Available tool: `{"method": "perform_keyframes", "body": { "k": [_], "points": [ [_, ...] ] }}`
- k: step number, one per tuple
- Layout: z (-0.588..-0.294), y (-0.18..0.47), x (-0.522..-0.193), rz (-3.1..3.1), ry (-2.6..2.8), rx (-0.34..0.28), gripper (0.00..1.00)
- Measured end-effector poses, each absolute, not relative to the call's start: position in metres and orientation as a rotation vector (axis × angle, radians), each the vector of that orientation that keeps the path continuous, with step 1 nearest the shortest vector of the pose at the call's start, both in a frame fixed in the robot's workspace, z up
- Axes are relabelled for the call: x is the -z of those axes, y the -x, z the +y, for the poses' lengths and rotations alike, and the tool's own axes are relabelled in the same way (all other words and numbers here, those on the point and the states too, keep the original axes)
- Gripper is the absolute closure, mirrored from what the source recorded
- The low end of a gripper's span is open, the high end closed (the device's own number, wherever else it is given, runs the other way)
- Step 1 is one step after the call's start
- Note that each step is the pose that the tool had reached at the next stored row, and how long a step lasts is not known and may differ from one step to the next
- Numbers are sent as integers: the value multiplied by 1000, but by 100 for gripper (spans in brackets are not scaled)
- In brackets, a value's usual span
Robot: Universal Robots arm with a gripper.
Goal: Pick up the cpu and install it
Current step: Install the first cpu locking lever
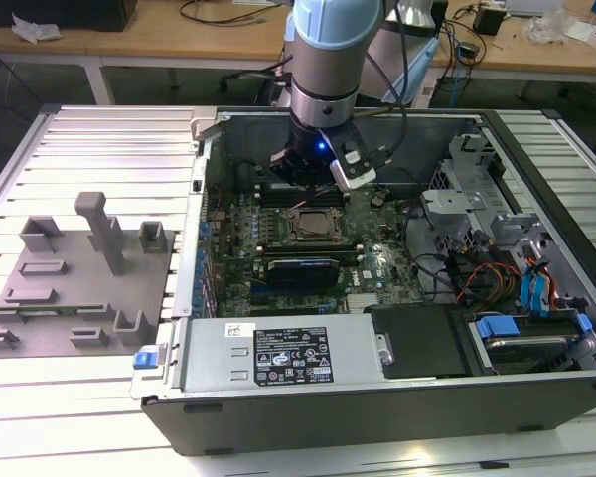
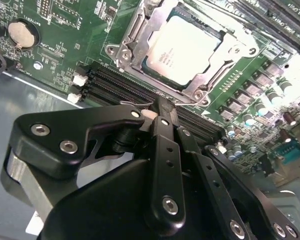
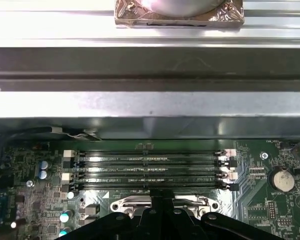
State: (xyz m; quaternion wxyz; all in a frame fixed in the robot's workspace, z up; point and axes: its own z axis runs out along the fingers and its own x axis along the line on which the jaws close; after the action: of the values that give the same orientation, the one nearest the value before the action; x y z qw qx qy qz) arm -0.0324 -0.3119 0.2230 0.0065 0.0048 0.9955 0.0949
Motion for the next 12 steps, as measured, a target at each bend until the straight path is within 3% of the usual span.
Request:
{"method": "perform_keyframes", "body": {
  "k": [12],
  "points": [
    [-307, 26, -216, 3115, -15, -296, 89]
  ]
}}
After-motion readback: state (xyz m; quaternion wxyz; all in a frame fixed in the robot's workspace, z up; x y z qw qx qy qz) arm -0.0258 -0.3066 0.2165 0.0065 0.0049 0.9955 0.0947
